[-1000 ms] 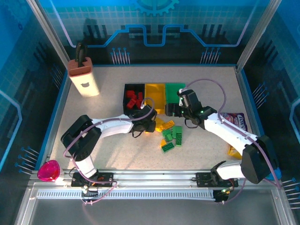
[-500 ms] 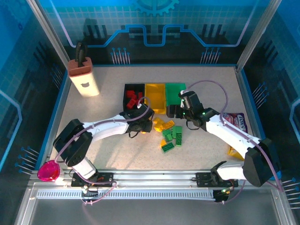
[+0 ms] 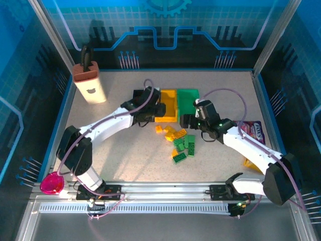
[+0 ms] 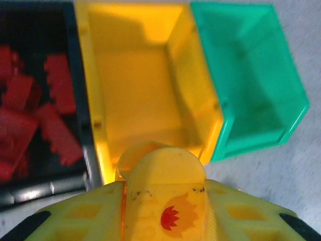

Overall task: Sort the legos into containers by color
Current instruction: Place the lego in the container.

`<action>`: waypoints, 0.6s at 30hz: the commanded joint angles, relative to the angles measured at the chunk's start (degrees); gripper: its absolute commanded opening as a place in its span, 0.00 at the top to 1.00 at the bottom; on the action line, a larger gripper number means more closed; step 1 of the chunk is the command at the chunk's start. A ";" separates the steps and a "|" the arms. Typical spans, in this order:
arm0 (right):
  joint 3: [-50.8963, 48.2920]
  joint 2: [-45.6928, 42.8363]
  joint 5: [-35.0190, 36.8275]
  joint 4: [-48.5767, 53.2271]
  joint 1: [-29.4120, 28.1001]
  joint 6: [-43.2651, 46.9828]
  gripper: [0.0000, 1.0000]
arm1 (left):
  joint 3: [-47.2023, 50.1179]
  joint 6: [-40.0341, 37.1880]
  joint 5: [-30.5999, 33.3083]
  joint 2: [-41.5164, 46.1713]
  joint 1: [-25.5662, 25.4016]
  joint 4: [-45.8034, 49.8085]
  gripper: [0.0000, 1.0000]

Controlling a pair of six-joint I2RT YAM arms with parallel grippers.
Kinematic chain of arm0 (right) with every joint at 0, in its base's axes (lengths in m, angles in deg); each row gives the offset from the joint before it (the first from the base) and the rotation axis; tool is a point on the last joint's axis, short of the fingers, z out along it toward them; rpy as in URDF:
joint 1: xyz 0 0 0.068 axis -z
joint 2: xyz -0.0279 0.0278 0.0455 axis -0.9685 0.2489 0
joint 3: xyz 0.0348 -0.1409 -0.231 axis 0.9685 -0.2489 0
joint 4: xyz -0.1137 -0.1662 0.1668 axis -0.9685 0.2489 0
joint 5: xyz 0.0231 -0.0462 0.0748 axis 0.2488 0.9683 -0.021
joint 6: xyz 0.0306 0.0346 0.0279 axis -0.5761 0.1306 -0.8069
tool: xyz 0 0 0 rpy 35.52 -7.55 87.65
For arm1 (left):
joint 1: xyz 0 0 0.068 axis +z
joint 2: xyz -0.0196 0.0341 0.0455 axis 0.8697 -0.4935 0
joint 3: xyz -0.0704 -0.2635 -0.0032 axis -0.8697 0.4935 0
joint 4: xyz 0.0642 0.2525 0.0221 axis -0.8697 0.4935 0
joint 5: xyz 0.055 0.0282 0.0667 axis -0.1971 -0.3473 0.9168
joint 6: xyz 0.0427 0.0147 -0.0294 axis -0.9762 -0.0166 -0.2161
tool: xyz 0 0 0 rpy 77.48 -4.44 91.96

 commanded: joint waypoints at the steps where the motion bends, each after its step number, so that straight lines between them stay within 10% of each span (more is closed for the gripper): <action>1: -2.78 -1.30 -0.22 2.53 0.76 -2.04 0.12 | -6.19 -2.67 -2.42 -5.18 1.76 1.66 0.62; 9: -9.29 -4.04 -1.11 3.84 0.31 -5.13 0.14 | -14.75 -2.97 -5.02 -12.85 4.57 1.58 0.59; 14: -10.87 -3.49 -1.47 3.78 -0.12 -6.03 0.14 | -18.35 -3.22 -6.08 -14.23 4.53 2.97 0.29; 18: -11.09 -2.29 -1.53 3.97 -0.38 -6.38 0.15 | -16.39 -2.98 -6.60 -10.51 4.47 2.06 0.26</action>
